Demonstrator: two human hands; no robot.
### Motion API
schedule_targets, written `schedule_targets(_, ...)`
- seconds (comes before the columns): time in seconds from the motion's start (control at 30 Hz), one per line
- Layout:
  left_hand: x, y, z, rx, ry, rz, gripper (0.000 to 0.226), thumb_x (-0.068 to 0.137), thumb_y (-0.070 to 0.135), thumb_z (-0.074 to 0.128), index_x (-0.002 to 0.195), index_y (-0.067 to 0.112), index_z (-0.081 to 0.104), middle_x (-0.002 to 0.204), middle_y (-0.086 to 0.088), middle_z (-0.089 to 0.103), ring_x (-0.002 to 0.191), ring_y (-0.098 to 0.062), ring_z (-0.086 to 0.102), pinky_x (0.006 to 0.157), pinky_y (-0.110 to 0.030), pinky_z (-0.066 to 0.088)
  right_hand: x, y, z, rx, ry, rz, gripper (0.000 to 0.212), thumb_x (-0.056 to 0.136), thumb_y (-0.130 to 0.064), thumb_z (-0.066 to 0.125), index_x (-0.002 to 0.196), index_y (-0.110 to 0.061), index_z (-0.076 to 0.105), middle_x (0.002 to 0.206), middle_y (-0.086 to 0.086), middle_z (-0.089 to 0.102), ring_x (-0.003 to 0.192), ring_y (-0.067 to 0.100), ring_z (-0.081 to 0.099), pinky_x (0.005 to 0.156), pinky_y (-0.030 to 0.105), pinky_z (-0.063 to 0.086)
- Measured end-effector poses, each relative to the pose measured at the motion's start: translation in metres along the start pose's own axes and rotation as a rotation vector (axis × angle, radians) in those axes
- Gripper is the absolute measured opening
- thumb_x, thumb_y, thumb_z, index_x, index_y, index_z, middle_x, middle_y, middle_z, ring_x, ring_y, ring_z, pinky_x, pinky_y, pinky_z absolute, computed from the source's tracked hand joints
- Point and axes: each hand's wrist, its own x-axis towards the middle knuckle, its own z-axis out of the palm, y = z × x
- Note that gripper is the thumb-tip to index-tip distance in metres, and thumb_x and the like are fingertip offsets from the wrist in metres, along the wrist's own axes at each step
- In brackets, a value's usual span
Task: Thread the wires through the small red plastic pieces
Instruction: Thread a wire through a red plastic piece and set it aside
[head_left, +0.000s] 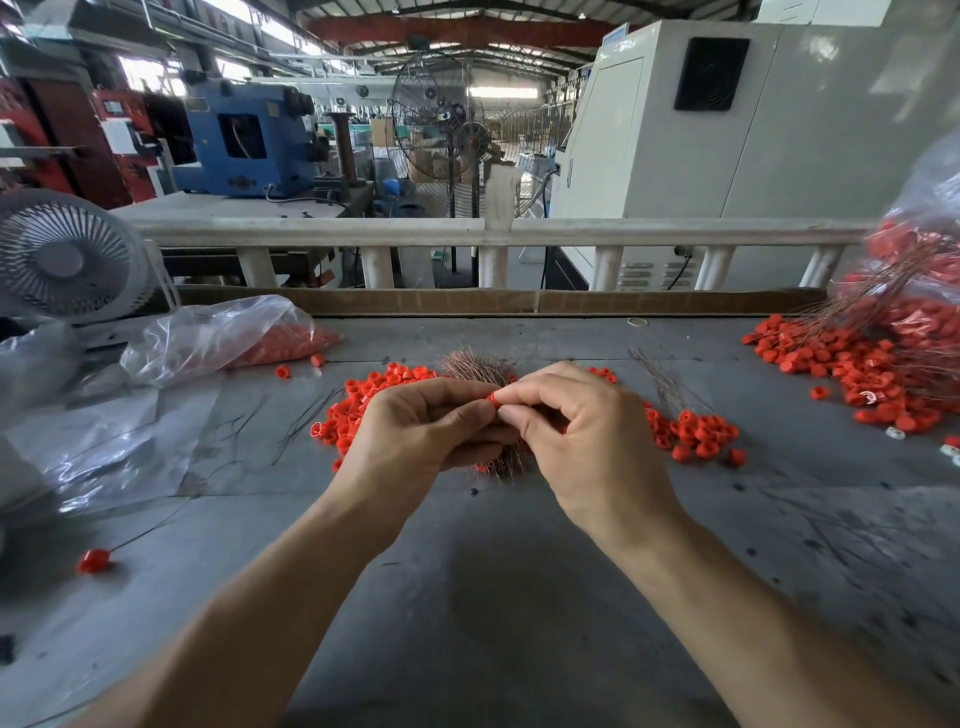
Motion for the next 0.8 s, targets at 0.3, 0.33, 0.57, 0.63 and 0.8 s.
schedule_targets(0.3,-0.0013,-0.0015,0.0017,0.067,0.008,0.056,0.025,0.084,0.014,0.07,0.107,0.005,0.074,0.093,-0.017,0.078,0.088,-0.028,0.077,0.081,-0.033,0.063,0.0001,-0.0024,-0.0016,0.017,-0.019,0.044,0.011,0.087,-0.004,0.077,0.091,-0.014,0.08,0.087,-0.007,0.07,0.084,0.004,0.065,0.078,0.01,0.047)
schedule_targets(0.33,-0.0015,-0.001,0.0018,0.062,0.005,0.058,0.028,0.081,0.017,0.07,0.107,0.005,0.074,0.094,-0.017,0.078,0.088,-0.028,0.077,0.082,-0.033,0.063,0.0002,-0.0028,-0.0021,0.007,-0.018,0.038,0.011,0.088,-0.004,0.076,0.091,-0.013,0.079,0.087,-0.007,0.07,0.084,0.004,0.065,0.077,0.01,0.046)
schedule_targets(0.57,-0.0003,-0.0008,0.0008,0.047,-0.005,0.075,0.029,0.079,0.019,0.072,0.105,0.007,0.076,0.094,-0.016,0.078,0.088,-0.027,0.077,0.081,-0.033,0.063,0.0009,-0.0048,-0.0048,-0.035,-0.005,-0.001,0.01,0.088,-0.001,0.076,0.09,-0.011,0.079,0.086,-0.005,0.07,0.085,0.005,0.062,0.077,0.007,0.044)
schedule_targets(0.63,-0.0005,0.0006,0.0012,0.048,-0.002,0.077,0.028,0.08,0.017,0.071,0.106,0.006,0.075,0.093,-0.016,0.078,0.087,-0.026,0.077,0.08,-0.032,0.063,0.0011,-0.0049,-0.0044,-0.026,-0.008,-0.001,0.01,0.087,-0.001,0.076,0.09,-0.011,0.079,0.087,-0.005,0.071,0.085,0.005,0.063,0.077,0.009,0.046)
schedule_targets(0.8,-0.0006,-0.0009,0.0016,0.152,0.024,0.123,0.018,0.092,-0.001,0.066,0.107,0.004,0.074,0.091,-0.015,0.078,0.085,-0.026,0.077,0.079,-0.031,0.063,0.001,-0.0034,-0.004,-0.01,-0.037,0.042,0.011,0.087,-0.005,0.077,0.092,-0.014,0.08,0.087,-0.007,0.071,0.084,0.004,0.065,0.077,0.011,0.048)
